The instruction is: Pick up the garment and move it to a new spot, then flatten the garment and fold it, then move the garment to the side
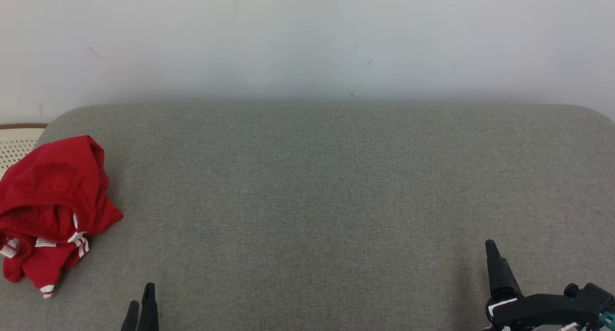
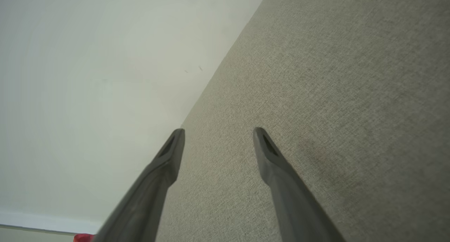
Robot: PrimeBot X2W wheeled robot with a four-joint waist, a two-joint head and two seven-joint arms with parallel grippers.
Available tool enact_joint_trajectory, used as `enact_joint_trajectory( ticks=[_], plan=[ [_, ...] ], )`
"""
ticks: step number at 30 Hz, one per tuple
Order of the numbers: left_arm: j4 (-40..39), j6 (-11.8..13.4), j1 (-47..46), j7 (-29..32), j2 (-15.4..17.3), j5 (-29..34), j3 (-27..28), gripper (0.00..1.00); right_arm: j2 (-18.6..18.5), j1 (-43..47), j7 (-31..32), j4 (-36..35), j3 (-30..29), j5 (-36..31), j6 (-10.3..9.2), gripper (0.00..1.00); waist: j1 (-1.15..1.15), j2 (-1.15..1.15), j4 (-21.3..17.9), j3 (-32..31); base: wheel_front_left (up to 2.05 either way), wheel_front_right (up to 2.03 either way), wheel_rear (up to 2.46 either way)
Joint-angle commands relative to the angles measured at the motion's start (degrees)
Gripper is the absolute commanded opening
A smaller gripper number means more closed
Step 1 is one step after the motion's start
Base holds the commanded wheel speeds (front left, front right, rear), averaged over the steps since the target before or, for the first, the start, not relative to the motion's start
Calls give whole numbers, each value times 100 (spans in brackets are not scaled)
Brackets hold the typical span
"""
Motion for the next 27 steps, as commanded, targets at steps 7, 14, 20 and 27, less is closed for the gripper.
enact_joint_trajectory(
  ticks=[7, 14, 20, 27],
  plan=[
    [-22, 126, -67, -199, 68, 679, -54, 100, -146, -166, -166, -11, 226, -622, 2, 100, 0, 0, -6, 2, 0, 0, 0],
    [-11, 167, -84, -317, 71, 1090, -93, 100, -183, -185, -267, 66, 340, -945, 2, 100, 0, 0, -15, 8, 0, 0, 0],
    [36, 198, -73, -424, 74, 1531, -121, 100, -231, -195, -361, 141, 448, -1288, 2, 100, 0, 0, -38, 13, 0, 0, 0],
    [39, 258, -87, -543, 88, 2054, -168, 100, -299, -227, -466, 197, 649, -1802, 2, 100, 0, 0, -56, 25, 0, 0, 0]
  ],
)
